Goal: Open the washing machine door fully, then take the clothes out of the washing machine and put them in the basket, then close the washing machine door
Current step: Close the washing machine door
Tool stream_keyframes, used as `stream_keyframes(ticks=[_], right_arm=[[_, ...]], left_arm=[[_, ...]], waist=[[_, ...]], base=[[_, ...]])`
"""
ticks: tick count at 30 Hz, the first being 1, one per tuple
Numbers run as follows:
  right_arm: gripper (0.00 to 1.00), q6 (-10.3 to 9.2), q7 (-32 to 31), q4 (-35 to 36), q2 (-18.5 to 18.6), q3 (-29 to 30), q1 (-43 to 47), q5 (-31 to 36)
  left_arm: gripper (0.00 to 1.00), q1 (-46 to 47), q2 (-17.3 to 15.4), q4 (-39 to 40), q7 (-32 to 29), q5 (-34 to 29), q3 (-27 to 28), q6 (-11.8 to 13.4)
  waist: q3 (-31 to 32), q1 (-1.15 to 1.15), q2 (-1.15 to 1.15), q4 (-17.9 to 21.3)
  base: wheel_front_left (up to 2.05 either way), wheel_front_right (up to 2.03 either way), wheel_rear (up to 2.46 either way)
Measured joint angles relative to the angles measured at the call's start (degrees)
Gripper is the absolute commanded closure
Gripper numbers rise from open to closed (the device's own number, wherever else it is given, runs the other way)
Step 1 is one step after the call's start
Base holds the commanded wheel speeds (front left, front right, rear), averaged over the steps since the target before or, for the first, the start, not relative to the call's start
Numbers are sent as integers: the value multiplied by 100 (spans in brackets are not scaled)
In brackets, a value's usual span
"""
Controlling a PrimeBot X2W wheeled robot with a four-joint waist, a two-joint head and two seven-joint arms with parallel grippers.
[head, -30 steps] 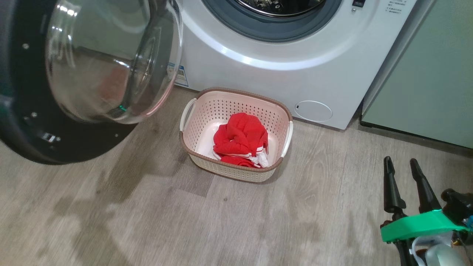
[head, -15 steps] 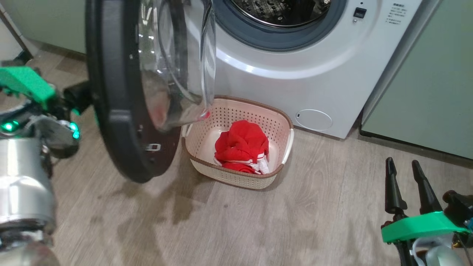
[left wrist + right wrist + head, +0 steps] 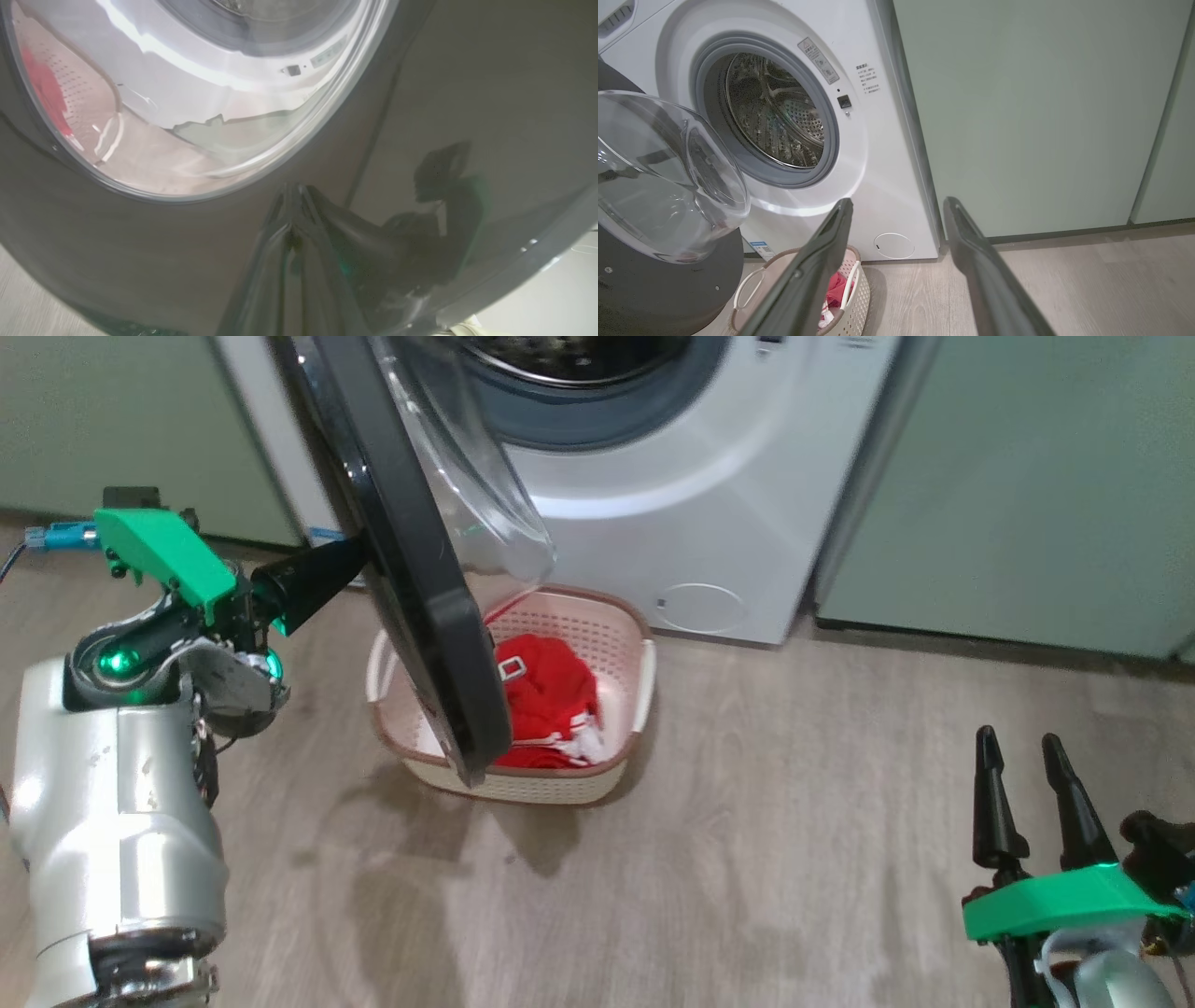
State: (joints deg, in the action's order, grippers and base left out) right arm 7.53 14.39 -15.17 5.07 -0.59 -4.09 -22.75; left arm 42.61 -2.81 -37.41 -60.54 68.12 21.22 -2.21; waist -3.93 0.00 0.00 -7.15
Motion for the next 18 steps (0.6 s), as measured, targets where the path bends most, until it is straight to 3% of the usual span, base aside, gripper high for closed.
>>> stream_keyframes(ticks=[10, 18], right_arm=[[0, 0, 0, -2, -36, 10, -70, 0], [0, 0, 0, 0, -35, 51, -53, 0]], left_arm=[[100, -102, 65, 122, 441, -4, 46, 178], [100, -113, 94, -261, 846, -4, 131, 65]], waist=[[-89, 0, 0, 967], [-65, 0, 0, 1601]], base=[[0, 0, 0], [0, 0, 0]])
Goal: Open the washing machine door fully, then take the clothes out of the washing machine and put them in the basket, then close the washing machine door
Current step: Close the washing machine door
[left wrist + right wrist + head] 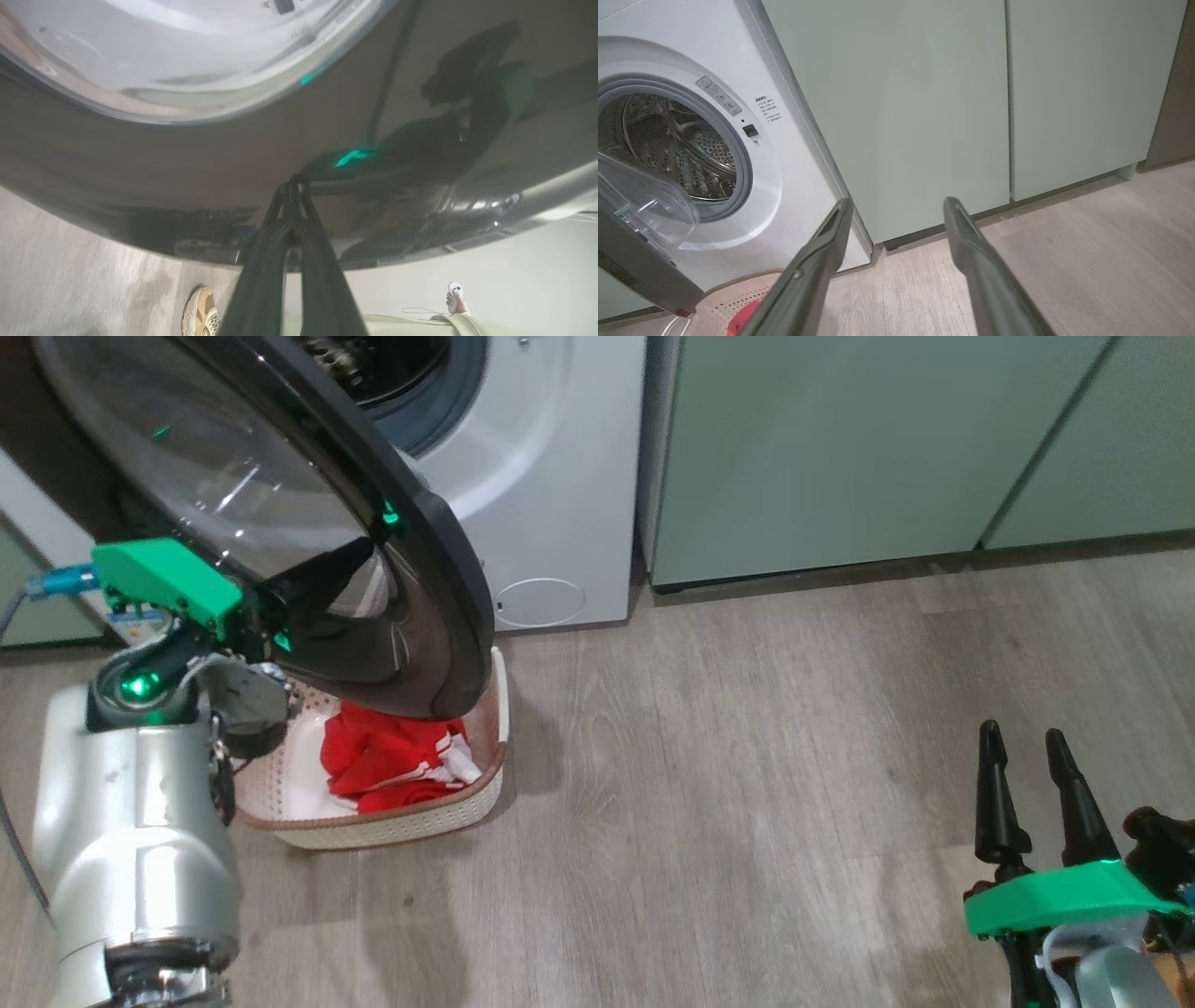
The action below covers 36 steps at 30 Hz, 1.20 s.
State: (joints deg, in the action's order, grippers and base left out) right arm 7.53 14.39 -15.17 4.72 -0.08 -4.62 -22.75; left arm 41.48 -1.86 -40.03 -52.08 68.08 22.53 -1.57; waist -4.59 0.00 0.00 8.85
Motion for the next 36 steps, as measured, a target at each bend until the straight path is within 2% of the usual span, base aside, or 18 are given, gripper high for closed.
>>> stream_keyframes(ticks=[9, 10, 11, 12, 14, 20, 25, 32, 36], right_arm=[[0, 0, 0, -1, 0, 45, 19, 1], [0, 0, 0, -1, 0, 45, 22, 1], [0, 0, 0, -1, 0, 38, 28, 3], [0, 0, 0, -1, -1, 32, 39, 8], [0, 0, 0, -1, -2, 29, 83, 9], [0, 0, 0, 1, -3, 31, 151, 9], [0, 0, 0, 2, -5, 29, 149, 8], [0, 0, 0, 36, -7, 38, 148, 8], [0, 0, 0, 41, -11, 36, 149, 8]], left_arm=[[100, 1, 34, -387, 315, 1, -18, -298], [85, -7, 27, -412, 375, 0, -13, -349], [62, -23, 21, -428, 483, -20, -7, -391], [53, -47, 11, -436, 565, -60, -11, -427], [0, -150, -29, -443, 716, -100, -15, -494], [0, -856, -223, -134, 1695, -390, -224, -554], [0, -1454, -411, 312, 3059, -624, -671, -554], [0, -2100, -1020, 900, 5143, -1234, -2345, -555], [0, -2364, -1512, 832, 6411, -1834, -3496, -556]], waist=[[160, 0, 0, -4], [181, 0, 0, -41], [203, 0, 0, -79], [224, 0, 0, -121], [263, 0, 0, -215], [344, 0, 0, -527], [382, 0, 0, -764], [429, 0, 0, -960], [479, 0, 0, -993]], base=[[0, 0, 0], [0, 0, 0], [0, 0, 0], [0, 0, 0], [0, 0, 0], [0, 0, 0], [0, 0, 0], [0, 0, 0], [0, 0, 0]])
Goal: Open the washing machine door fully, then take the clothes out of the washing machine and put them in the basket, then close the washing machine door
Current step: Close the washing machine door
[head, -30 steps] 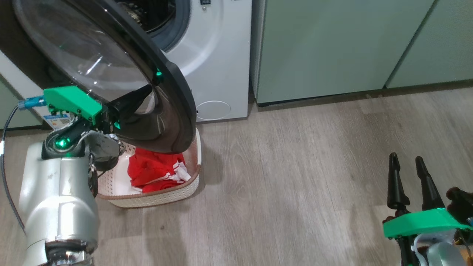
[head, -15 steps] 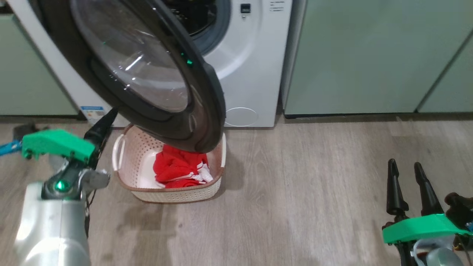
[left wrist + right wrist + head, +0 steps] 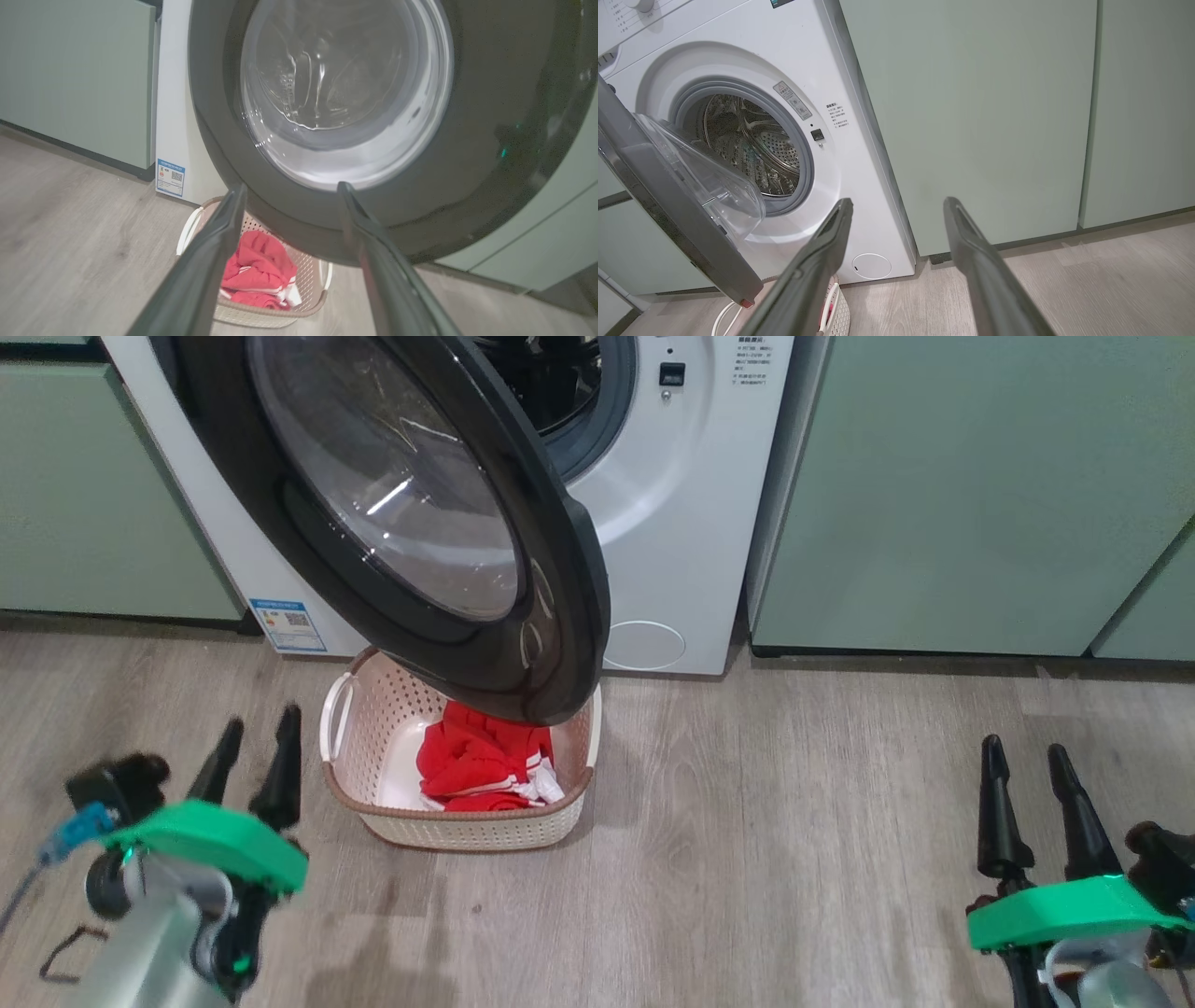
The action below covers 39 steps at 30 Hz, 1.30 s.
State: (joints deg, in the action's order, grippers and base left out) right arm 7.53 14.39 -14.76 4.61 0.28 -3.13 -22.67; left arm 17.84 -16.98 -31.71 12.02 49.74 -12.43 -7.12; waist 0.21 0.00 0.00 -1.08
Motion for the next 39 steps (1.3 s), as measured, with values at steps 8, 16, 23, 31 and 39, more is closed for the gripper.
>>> stream_keyframes(ticks=[8, 16, 23, 31, 39], right_arm=[[0, 0, 0, 102, -56, 7, 83, 0], [0, 0, 0, 112, -83, 26, 109, 1], [0, 0, 0, 110, -93, 30, 119, 1], [0, 0, 0, 111, -108, 34, 122, 1], [50, 0, 0, 199, -107, 36, 114, 1]], left_arm=[[0, -206, -74, 191, 237, -2183, 166, -1], [0, -826, 657, 554, 243, -3054, 1239, -42], [0, -853, 881, 644, 243, -3276, 1612, -42], [0, -853, 898, 662, 243, -3368, 1707, -42], [0, -857, 900, 664, 243, -3410, 1700, -42]], waist=[[34, 0, 0, -12], [26, 0, 0, 14], [14, 0, 0, 33], [-9, 0, 0, 27], [-22, 0, 0, -4]], base=[[0, 0, 0], [0, 0, 0], [0, 0, 0], [0, 0, 0], [0, 0, 0]])
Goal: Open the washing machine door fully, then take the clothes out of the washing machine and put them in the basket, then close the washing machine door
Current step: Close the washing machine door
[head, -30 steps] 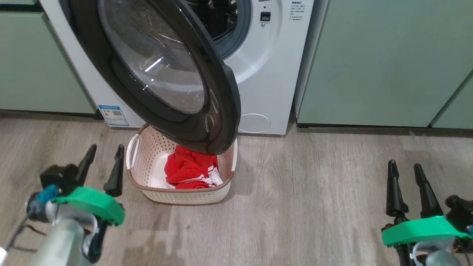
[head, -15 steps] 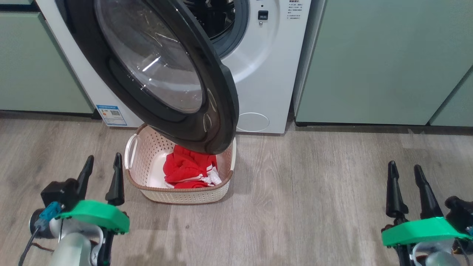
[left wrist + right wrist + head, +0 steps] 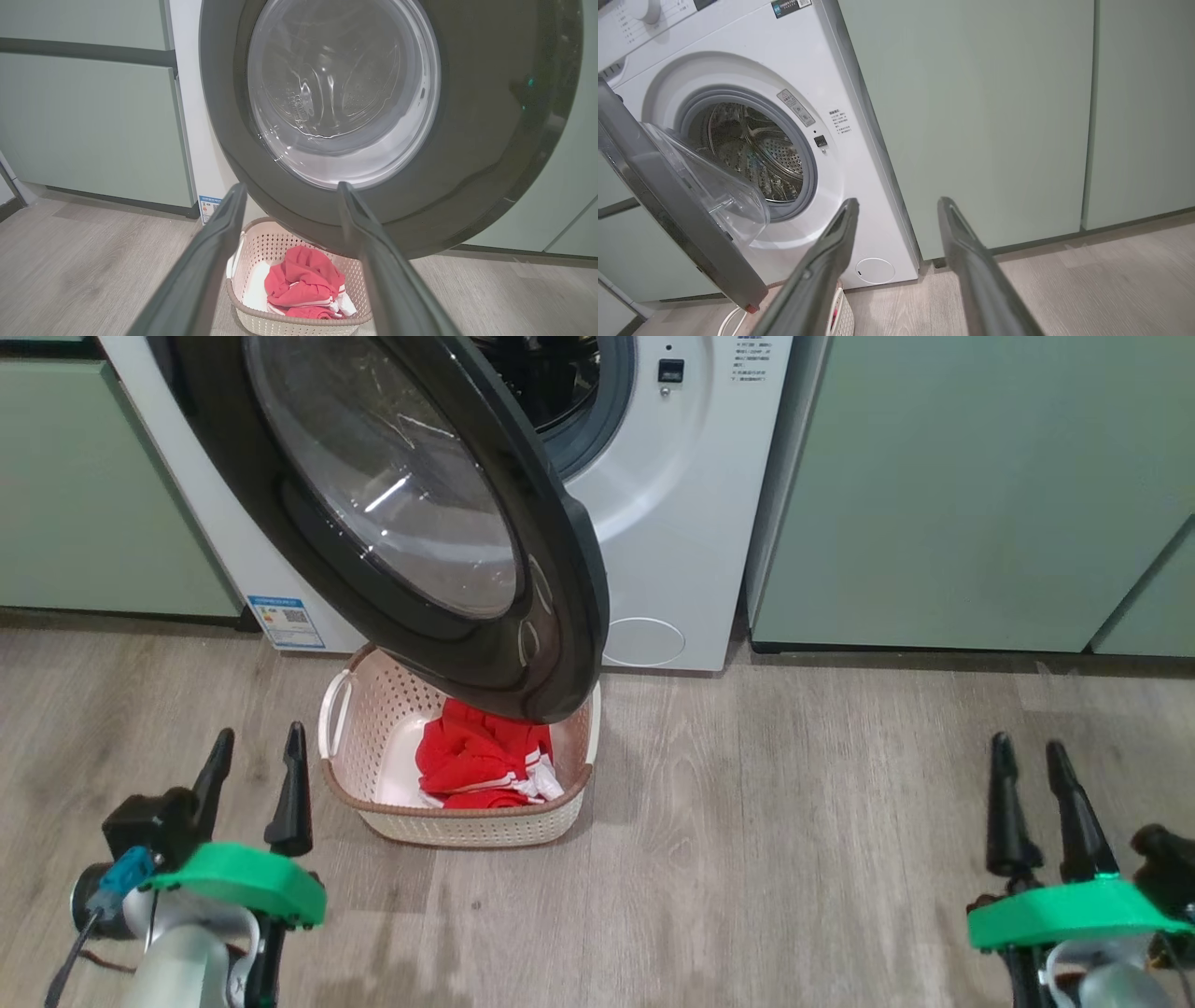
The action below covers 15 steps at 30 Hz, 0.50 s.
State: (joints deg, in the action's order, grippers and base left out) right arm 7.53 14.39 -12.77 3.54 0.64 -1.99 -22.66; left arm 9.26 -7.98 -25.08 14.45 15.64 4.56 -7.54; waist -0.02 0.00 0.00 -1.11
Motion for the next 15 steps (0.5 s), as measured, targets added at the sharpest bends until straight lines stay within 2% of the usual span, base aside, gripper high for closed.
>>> stream_keyframes(ticks=[1, 2, 9, 15], right_arm=[[60, 0, 0, 48, 0, 12, -12, -1], [100, 0, 0, 98, 1, 31, -32, -1], [100, 0, 1, 480, 85, -60, -783, -12], [100, -1, 32, 782, 213, -745, -1656, -60]], left_arm=[[0, -9, 0, 2, 0, 0, -10, 0], [0, -30, 0, 3, 0, 0, -15, 0], [0, -120, 35, -2, 0, -76, -176, 0], [0, -103, 124, -23, 0, -155, -290, 0]], waist=[[-2, 0, 0, -13], [-4, 0, 0, -27], [-47, 0, 0, -235], [-67, 0, 0, -609]], base=[[0, 0, 0], [0, 0, 0], [0, 0, 0], [0, 0, 0]])
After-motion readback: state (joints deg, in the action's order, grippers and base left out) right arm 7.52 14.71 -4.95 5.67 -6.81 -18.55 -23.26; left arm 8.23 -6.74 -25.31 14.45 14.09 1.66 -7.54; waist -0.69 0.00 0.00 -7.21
